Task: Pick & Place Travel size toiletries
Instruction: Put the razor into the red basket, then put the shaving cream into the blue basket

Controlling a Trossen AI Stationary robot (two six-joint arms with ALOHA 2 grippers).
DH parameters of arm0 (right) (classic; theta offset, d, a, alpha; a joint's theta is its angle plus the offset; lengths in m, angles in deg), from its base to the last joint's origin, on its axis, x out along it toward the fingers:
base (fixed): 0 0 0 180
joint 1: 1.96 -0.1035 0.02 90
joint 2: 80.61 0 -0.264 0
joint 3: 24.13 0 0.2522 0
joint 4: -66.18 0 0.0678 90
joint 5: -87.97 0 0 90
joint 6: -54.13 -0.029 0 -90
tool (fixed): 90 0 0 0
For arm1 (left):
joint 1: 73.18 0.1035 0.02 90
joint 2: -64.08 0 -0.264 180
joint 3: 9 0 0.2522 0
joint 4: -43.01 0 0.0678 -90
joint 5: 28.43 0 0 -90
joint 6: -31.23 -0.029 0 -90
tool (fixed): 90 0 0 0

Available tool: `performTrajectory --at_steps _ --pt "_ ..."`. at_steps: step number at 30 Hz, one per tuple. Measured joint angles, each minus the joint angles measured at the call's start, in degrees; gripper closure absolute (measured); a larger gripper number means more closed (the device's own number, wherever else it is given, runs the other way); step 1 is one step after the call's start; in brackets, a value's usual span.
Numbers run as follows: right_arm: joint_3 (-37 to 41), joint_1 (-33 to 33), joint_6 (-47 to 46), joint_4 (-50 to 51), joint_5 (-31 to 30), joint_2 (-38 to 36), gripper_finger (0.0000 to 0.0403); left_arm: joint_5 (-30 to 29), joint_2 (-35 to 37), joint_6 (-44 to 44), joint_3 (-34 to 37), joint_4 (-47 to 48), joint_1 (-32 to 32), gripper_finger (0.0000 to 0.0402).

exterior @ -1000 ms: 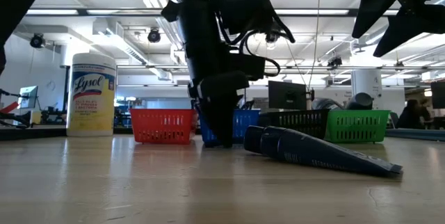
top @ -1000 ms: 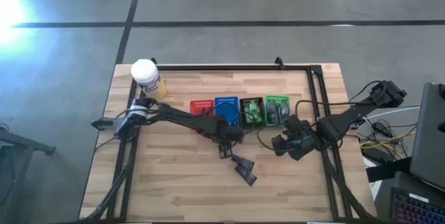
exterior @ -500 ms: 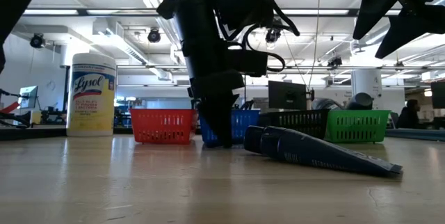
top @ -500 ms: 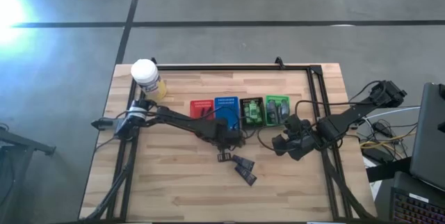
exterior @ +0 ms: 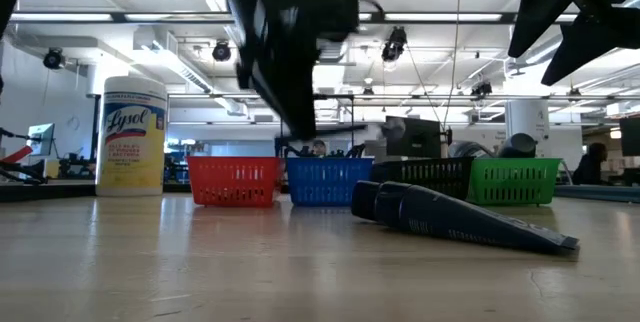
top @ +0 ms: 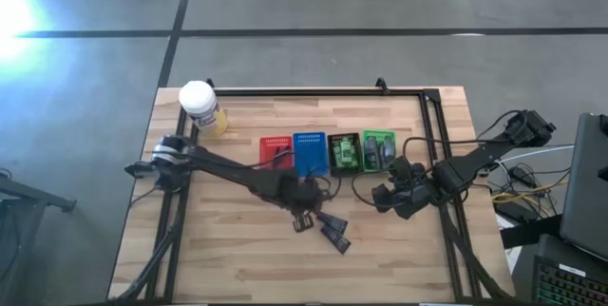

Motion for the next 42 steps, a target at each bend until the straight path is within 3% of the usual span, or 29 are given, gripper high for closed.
performTrajectory --at_steps 4,8,13,17,22,30,42 --pt "0.0 0.0 0.01 0.4 0.0 0.0 0.0083 -2.23 5.39 13.8 0.94 1.21 -0.93 0.0379" --pt "0.0 0.0 -0.27 0.75 -0.04 -0.02 0.0097 -9.45 11.96 30.83 4.91 1.99 -1.62 0.0379" --pt "0.0 0.0 -1.68 0.84 -1.68 -0.02 0.0112 -16.72 21.36 47.85 15.08 1.68 -2.0 0.0379" --pt "0.0 0.02 -1.09 0.79 -2.01 -0.02 0.0119 -19.39 27.48 55.35 24.9 -0.6 0.22 0.0379" --pt "0.0 0.02 -0.23 0.79 -2.01 -0.02 0.0127 -17.69 30.81 56.41 33.75 -10.25 5.42 0.0379" --pt "0.02 0.02 -0.42 0.75 -1.95 -0.02 0.0119 -11.39 28.79 54.51 38.2 -17.6 11.54 0.0375" --pt "0.02 0.02 -1.54 0.72 -1.88 -0.02 0.0086 -10.66 28.08 53.32 38.32 -17.61 13.17 0.0279"
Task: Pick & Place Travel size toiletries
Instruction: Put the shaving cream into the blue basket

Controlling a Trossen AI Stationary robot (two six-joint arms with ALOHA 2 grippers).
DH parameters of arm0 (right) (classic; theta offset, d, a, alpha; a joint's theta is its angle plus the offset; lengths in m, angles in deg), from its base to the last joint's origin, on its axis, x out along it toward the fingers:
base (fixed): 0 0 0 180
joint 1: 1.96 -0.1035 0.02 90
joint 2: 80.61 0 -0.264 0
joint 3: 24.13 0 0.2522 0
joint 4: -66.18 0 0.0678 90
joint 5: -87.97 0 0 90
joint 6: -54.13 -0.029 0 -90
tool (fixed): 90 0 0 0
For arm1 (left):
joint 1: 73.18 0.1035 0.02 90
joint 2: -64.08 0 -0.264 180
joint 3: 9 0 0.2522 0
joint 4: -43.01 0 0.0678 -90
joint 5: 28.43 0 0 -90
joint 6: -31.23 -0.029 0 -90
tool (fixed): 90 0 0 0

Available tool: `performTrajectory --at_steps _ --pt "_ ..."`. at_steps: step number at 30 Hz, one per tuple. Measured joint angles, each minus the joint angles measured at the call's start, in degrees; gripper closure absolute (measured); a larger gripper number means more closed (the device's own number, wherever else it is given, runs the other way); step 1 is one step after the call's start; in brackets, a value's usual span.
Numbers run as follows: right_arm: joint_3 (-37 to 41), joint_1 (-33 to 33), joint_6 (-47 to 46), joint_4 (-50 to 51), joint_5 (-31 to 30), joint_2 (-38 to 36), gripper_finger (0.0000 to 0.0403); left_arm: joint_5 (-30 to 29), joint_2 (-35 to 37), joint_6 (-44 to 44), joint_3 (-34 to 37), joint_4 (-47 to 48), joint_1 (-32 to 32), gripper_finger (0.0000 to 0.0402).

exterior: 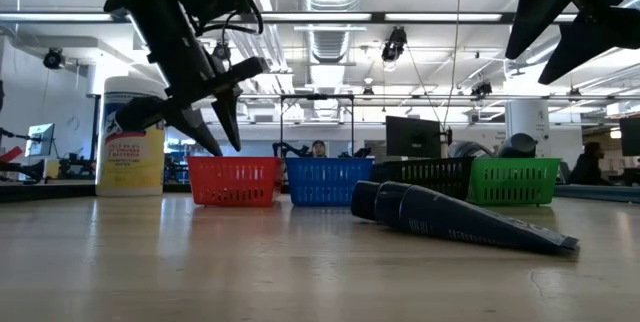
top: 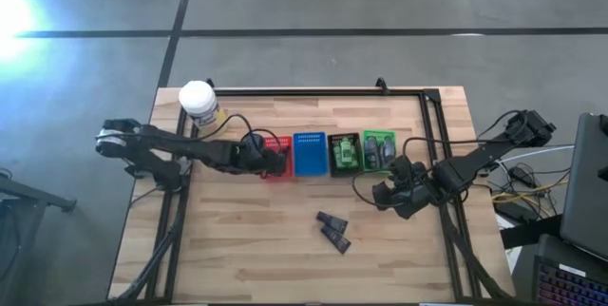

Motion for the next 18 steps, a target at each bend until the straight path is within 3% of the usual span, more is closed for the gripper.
performTrajectory --at_steps 4,12,18 --pt "0.0 -0.01 0.0 0.01 0.57 0.0 0.008 0.23 0.8 -7.48 -0.55 -4.6 -1.76 0.0269" --pt "0.02 -0.04 1.51 -0.07 0.9 0.0 0.0067 8.22 -0.66 -53.04 -6.09 -28.21 -12.95 0.0269" --pt "0.04 -0.04 2.52 -0.65 2.88 -0.02 0.0059 7.78 -5.47 -59.23 -11.3 -28.45 -16.19 0.0269"
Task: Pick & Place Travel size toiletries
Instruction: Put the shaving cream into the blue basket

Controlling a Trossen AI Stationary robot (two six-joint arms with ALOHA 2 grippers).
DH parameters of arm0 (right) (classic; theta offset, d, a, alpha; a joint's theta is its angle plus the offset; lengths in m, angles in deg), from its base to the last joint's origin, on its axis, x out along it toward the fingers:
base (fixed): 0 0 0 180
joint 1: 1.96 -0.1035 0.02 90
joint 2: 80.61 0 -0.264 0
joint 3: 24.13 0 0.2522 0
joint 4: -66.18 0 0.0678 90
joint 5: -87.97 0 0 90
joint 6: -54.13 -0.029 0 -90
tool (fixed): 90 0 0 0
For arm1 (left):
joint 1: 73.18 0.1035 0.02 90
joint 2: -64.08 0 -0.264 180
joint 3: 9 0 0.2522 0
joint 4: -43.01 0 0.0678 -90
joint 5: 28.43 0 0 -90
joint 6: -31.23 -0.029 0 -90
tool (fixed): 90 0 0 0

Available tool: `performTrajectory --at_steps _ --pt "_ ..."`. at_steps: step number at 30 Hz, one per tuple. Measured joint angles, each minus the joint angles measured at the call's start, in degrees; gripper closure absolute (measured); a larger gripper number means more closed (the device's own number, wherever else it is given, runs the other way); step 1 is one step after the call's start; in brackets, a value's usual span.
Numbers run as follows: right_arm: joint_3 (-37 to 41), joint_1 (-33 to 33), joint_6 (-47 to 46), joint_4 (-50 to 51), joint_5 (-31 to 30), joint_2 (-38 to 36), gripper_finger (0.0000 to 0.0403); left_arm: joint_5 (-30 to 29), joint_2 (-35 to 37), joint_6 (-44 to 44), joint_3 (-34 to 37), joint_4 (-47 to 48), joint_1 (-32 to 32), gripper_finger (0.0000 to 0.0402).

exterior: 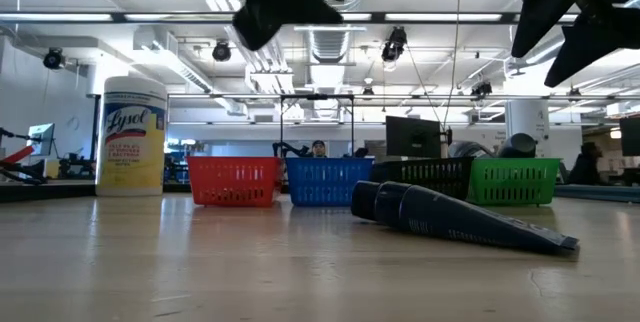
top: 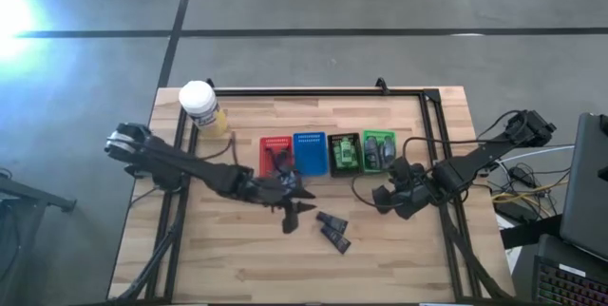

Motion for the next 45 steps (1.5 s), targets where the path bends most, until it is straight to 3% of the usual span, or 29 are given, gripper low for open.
performTrajectory --at_steps 6,12,17,21,34,45 --pt "0.0 -0.49 1.23 -2.02 2.17 0.0 0.0053 0.21 -10.52 -8.02 -8.63 9.21 -0.18 0.026" --pt "0.0 -0.58 0.54 -2.38 3.53 0.0 0.0049 0.62 -19.81 -15.83 -20.25 19.51 -0.16 0.0204" --pt "0.0 -1.83 -0.09 -2.64 4.79 0.0 0.0055 7.23 -25.33 -27.6 -25.98 24.86 0.65 0.0174" --pt "0.0 -3.21 -2.26 -2.49 4.72 0.0 0.0052 8.31 -28.65 -31.85 -29.21 28.11 2.29 0.0172" --pt "0.18 -4.61 -4.02 -2.32 3.4 0.12 0.0039 13.48 -31.71 -31.22 -32.0 29.39 5.89 0.0184" --pt "1.6 -4.61 -4.01 -2.3 3.08 0.15 0.0039 13.77 -34.18 -29.12 -31.38 30.6 5.7 0.0184"
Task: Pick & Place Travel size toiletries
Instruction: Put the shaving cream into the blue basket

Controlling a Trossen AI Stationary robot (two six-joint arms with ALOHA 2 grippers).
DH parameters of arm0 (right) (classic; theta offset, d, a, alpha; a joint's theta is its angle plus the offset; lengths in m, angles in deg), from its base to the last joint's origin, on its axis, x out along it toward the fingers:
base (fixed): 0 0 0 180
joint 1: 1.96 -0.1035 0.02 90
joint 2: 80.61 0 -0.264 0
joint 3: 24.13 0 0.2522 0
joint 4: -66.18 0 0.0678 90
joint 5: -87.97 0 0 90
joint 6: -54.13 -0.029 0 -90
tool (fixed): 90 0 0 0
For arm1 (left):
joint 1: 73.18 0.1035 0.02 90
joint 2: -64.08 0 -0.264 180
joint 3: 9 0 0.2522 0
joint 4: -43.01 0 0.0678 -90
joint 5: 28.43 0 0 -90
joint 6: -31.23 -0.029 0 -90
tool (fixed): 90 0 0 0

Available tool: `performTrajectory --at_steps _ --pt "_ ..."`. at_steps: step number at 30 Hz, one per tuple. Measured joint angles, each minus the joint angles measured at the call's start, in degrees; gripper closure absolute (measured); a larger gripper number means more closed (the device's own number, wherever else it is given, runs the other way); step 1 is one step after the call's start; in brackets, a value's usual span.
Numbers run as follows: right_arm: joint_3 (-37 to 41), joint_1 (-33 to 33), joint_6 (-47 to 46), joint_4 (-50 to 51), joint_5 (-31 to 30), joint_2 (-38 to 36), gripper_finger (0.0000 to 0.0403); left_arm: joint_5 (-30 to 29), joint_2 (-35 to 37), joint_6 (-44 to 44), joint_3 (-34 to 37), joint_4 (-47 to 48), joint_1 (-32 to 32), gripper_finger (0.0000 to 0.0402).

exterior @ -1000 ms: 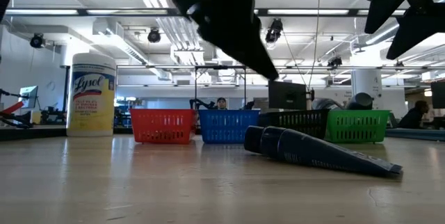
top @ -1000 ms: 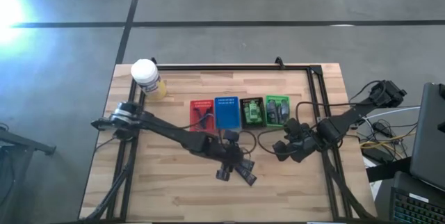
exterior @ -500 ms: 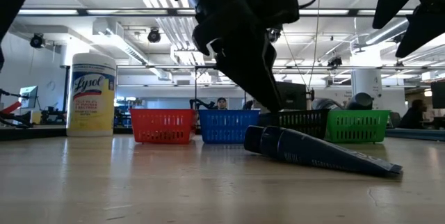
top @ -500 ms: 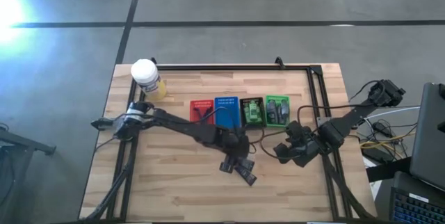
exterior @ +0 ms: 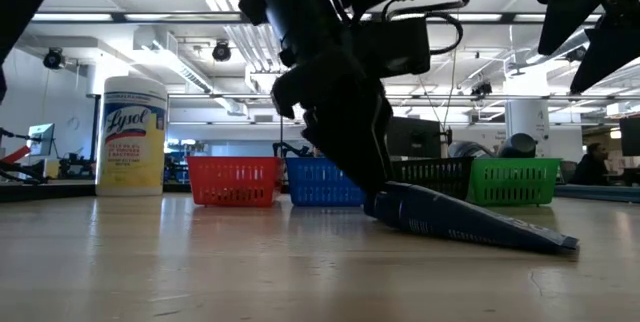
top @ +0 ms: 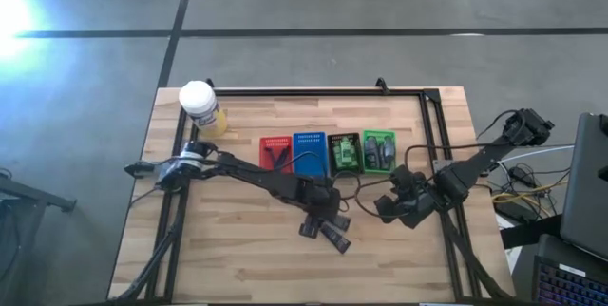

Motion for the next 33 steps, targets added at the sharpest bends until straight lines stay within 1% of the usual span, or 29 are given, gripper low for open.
performTrajectory --at_steps 7,15,19,24,28,30,33 --pt "0.92 0.0 -0.45 -0.02 0.02 0.0 0.0039 0.11 -0.76 -2.08 0.44 -1.24 0.09 0.0184" --pt "1.4 0.0 -0.54 -0.09 0.07 0.0 0.0039 1.11 -2.3 -1.51 0.35 -1.54 0.11 0.0186" --pt "1.44 0.0 -0.47 -0.08 0.06 0.0 0.0039 1.32 -2.32 -1.51 0.37 -1.75 0.07 0.0211" --pt "1.44 0.0 -0.45 -0.05 0.04 0.0 0.0039 1.2 -2.34 -1.45 0.35 -1.93 0.0 0.0267" --pt "1.62 0.0 -0.45 -0.07 0.05 0.0 0.0039 0.77 -1.61 1.24 0.33 -1.27 -0.27 0.0272" --pt "1.68 0.0 -0.51 -0.01 0.04 0.0 0.0039 -1.09 -0.67 4.66 0.46 -0.08 -0.55 0.0272" --pt "1.68 0.0 -0.66 -0.02 0.04 0.0 0.0039 -4.81 2.08 12.02 0.46 2.28 -1.12 0.0272"
